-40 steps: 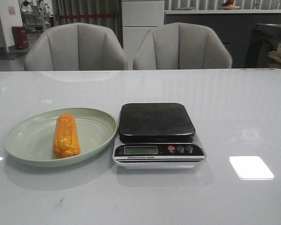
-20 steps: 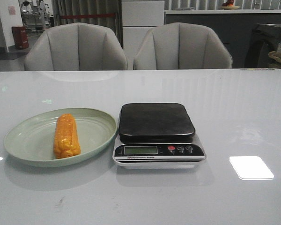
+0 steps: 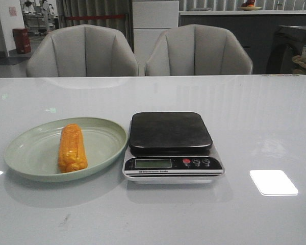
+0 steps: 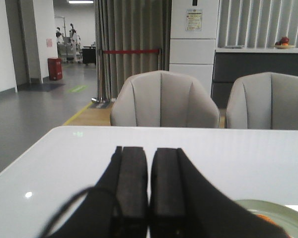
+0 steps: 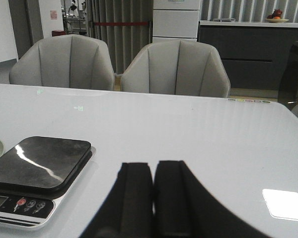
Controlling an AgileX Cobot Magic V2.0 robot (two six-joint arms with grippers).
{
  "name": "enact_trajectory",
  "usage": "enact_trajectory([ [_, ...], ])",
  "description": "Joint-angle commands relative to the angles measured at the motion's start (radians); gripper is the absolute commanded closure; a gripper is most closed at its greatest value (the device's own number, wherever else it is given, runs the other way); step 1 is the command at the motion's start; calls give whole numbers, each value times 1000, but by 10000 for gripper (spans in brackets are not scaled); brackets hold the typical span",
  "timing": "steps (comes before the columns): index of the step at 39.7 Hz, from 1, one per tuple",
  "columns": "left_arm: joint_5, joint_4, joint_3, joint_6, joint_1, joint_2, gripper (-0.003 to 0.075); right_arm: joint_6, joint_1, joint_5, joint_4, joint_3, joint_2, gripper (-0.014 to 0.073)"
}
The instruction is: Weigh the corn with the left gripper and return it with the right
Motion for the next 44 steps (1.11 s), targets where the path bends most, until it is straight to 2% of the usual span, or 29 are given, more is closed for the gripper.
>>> enact_trajectory([
  [1,63,-11,-126,-1,2,112,607,-8,-7,-82,-10,12,-20,435],
  [8,233,-60,-228,-1,-15,241,607,-8,-7,-82,-10,12,-20,435],
  [20,238,-40,-224,-1,-131,282,607,-8,-7,-82,-10,12,-20,435],
  [25,242,-30,-224,-13,-146,321,593,-8,-7,-82,-10,12,-20,435],
  [29,244,-34,-228,-13,-168,362,496,-8,-7,-82,-10,12,-20,435],
  [37,310,-37,-277,-13,-203,474,146,-8,-7,-82,-10,12,-20,435],
  [40,328,-41,-308,-13,-203,528,91,-8,-7,-82,-10,12,-20,435],
  [44,338,-88,-353,-13,-203,608,91,-8,-7,-82,-10,12,-20,435],
])
